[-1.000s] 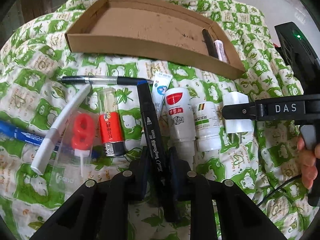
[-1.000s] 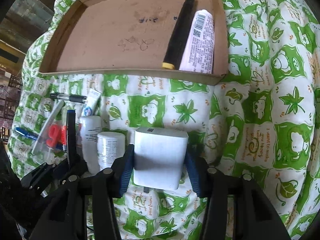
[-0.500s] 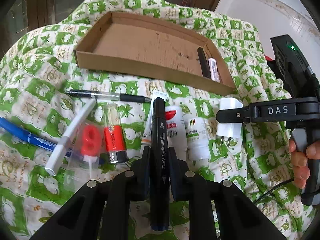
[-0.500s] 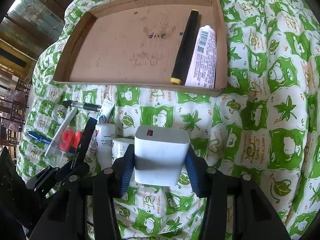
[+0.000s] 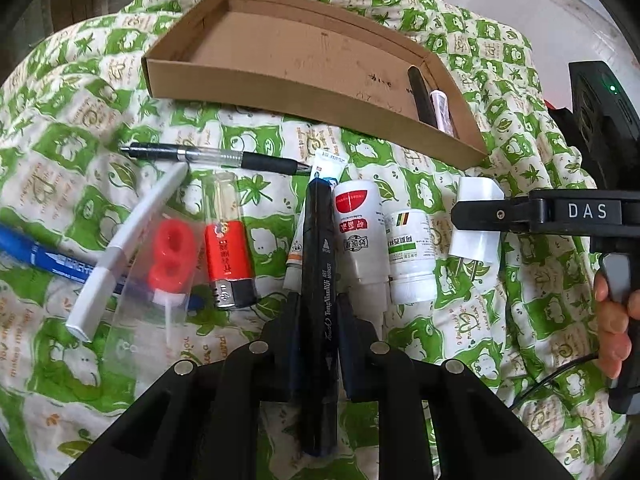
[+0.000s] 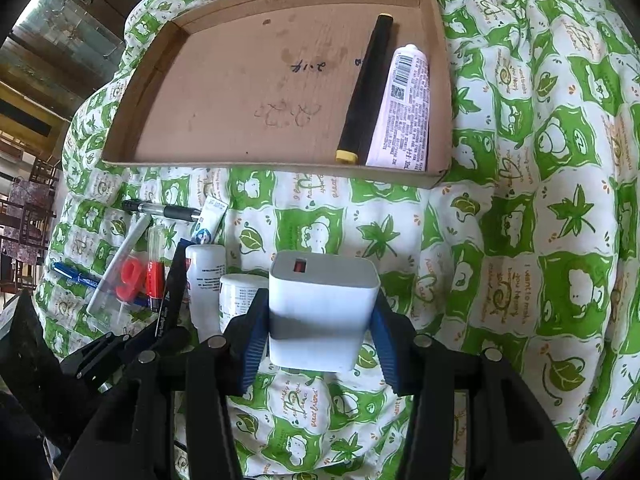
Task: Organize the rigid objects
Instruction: 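Carry the charger with the right tool over the tray while the left tool carries the marker there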
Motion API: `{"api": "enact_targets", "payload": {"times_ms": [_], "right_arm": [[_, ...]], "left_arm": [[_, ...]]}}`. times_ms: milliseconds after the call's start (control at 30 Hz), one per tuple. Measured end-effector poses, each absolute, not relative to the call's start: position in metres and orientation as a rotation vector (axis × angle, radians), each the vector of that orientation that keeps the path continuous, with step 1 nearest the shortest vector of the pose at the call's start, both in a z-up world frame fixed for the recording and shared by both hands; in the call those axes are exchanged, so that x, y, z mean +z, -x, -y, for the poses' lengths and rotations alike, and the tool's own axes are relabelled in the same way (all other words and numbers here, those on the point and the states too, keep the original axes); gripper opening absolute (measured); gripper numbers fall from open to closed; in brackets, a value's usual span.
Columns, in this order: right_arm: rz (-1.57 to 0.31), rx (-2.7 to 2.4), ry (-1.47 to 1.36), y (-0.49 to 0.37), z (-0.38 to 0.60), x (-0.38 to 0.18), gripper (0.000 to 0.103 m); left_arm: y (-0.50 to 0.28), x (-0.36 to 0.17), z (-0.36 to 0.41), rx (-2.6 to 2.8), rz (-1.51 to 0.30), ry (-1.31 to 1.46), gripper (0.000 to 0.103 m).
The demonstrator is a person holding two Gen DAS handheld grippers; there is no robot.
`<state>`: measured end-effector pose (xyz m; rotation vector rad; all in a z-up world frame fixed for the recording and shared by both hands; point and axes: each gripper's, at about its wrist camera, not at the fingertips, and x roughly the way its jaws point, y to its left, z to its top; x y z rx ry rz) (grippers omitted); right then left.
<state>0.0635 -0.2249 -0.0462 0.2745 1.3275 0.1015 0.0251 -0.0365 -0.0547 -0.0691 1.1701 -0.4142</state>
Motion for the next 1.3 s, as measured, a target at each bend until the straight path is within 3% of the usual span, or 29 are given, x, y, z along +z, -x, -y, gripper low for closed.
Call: {"api": "enact_targets", "payload": {"times_ms": [1300], "right_arm": [[-1.236, 0.111, -0.316, -0.060, 0.240, -0.015, 0.047]], "left_arm": [[-0.019, -0.024, 0.036, -0.359, -0.992, -0.021, 0.016]]}}
